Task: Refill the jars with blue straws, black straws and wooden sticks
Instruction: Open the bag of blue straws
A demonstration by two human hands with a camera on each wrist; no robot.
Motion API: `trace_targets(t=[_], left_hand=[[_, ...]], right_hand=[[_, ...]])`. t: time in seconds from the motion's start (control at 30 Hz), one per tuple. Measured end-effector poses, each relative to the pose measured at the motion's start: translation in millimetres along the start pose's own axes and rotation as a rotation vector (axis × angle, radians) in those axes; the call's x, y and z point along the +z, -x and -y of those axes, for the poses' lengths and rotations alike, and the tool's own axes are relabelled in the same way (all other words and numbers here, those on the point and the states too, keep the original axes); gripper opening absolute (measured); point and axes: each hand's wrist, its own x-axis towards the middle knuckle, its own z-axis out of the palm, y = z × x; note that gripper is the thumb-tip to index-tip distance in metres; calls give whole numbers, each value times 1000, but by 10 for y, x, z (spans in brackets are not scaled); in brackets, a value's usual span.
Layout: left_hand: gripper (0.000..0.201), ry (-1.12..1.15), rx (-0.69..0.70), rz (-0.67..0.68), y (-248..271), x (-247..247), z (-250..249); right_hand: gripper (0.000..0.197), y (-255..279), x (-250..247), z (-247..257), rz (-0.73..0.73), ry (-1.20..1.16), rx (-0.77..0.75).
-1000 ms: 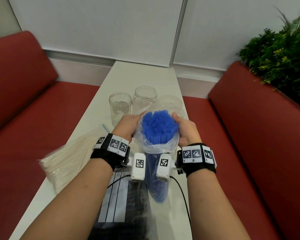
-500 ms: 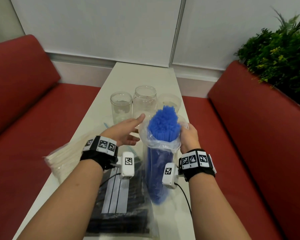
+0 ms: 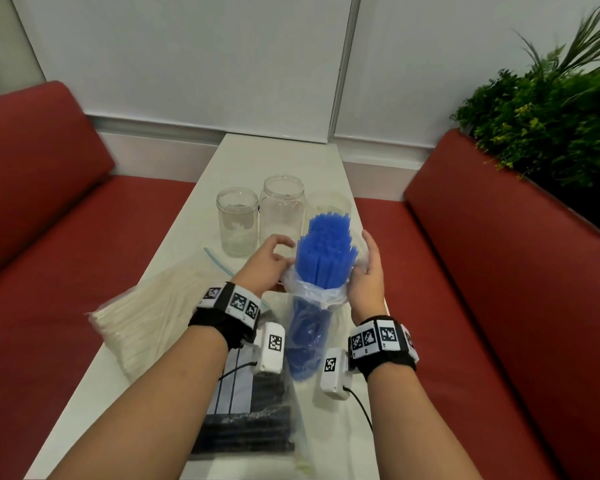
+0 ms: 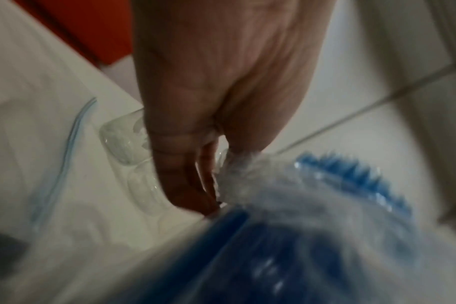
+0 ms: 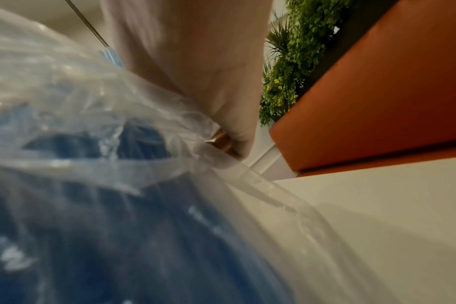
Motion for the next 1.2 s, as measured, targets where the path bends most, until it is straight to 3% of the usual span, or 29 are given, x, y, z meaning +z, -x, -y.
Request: trace_targets(t=[0.07,0.17,0.23,0.3,0.37,0.5,0.57,0.63,0.73,0.83,0.97,1.1,1.2], left_hand=[[27,-214,20,-59,7,60,86],[29,-220,50,-63,10,81,117],[36,-81,50,48,37,93,58],[49,195,15,164,54,119,-57],[48,296,90,219,35,158,-184],[53,78,204,208,19,232,-363],[58,-99,153,181,-15,213,-343],[57,-262,12,109,2,161,-303],[75,-226,-106,137,65,109,-274],[91,-9,-98,305,120,131,-308],[88,72,-87,351,107,99,-311],[62,161,-98,358,63,53,-269],[51,179,-77,288,32,54,-203]], right_hand=[[69,10,22,-26,9,99,35],[53,3,22,6,33,211,68],[32,-9,9,29,14,147,42],[15,-11,7,87,-36,5,20],[12,-38,12,152,-102,-109,-31],[13,-118,2,237,-266,-171,-118],[20,-113,-31,161,-362,-151,-64],[25,-95,-79,68,-453,-148,30],[31,-113,-112,59,-525,-114,82],[31,-143,-85,156,-462,-70,83],[26,-146,-97,208,-321,-76,35],[13,-177,-136,215,-263,-158,59],[12,-194,-119,232,-311,-154,74]])
